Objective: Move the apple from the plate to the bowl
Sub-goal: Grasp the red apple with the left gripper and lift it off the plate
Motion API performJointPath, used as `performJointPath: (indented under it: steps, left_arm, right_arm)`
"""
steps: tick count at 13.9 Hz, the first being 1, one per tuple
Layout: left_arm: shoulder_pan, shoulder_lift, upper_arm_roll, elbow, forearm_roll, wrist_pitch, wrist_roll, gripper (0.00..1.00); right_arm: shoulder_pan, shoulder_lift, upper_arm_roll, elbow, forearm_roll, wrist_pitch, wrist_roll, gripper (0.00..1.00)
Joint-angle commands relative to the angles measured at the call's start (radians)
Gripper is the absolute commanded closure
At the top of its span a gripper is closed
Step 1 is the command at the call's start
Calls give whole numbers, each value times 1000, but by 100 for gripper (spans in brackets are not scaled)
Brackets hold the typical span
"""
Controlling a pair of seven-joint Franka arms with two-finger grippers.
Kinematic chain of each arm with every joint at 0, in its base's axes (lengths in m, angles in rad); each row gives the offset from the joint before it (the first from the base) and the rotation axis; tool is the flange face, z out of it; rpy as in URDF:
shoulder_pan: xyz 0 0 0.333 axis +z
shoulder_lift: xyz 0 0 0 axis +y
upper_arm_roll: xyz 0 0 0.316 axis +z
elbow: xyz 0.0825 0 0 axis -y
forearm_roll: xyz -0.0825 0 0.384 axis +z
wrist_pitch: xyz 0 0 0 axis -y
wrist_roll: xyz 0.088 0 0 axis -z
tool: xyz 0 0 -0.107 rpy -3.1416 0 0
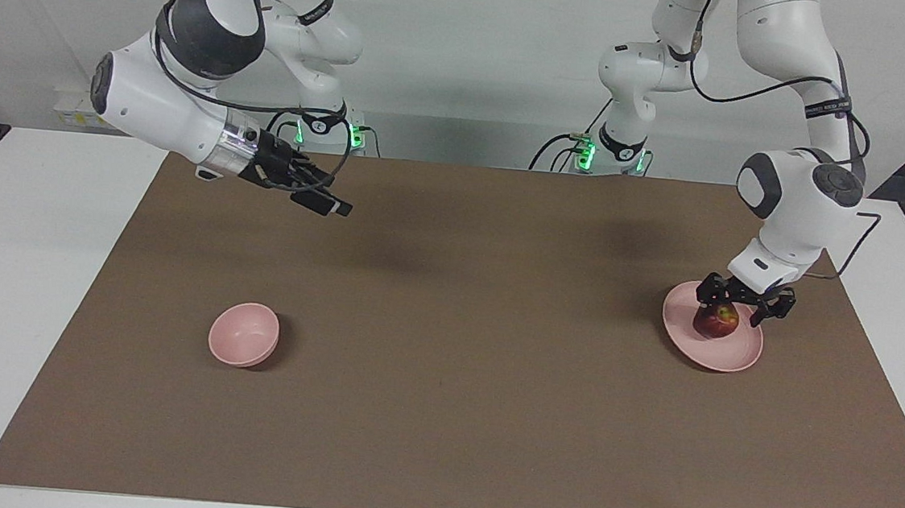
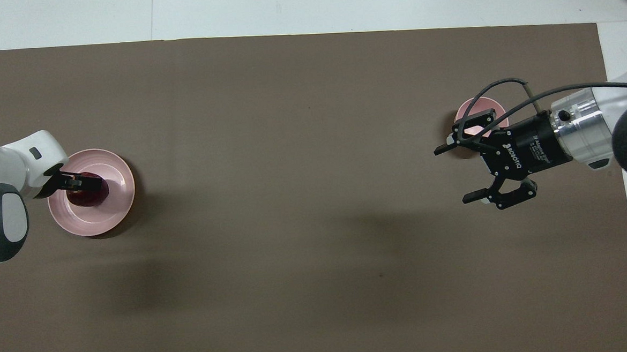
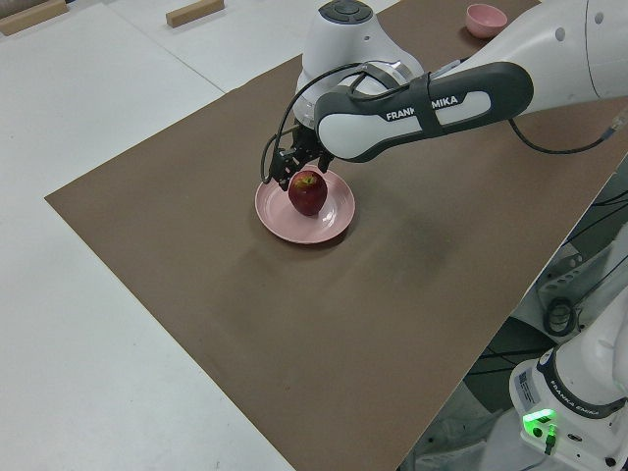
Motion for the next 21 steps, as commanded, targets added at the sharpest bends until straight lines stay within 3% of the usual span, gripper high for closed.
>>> performJointPath:
  steps: [1, 6, 9, 10, 13, 16, 19, 21]
  left_arm:
    - [11, -3, -2, -54, -10, 64, -18, 0]
    - [10, 5, -2, -93, -11, 108, -59, 0]
    - [4, 5, -2, -91, -11, 98, -71, 86]
    - [2, 5, -2, -88, -11, 98, -76, 100]
    - [-3, -24, -2, -62, -10, 44, -65, 100]
    - [-12, -89, -22, -10, -34, -114, -73, 100]
    - [-65, -121, -22, 24, -306, -180, -78, 100]
    - [-116, -132, -27, 25, -416, -176, -140, 100]
  right_arm:
    - [-1, -2, 4, -5, 54, 37, 49, 0]
    - [6, 0, 12, -6, 68, 58, 98, 0]
    - [23, -7, 12, -12, 75, 60, 100, 0]
    - [25, -5, 10, -12, 75, 67, 101, 0]
    - [29, -5, 10, -12, 75, 75, 101, 0]
    - [31, -5, 12, -12, 74, 78, 101, 0]
    - [45, -10, 12, -23, 83, 80, 104, 0]
    - [45, -10, 12, -72, 194, 97, 106, 0]
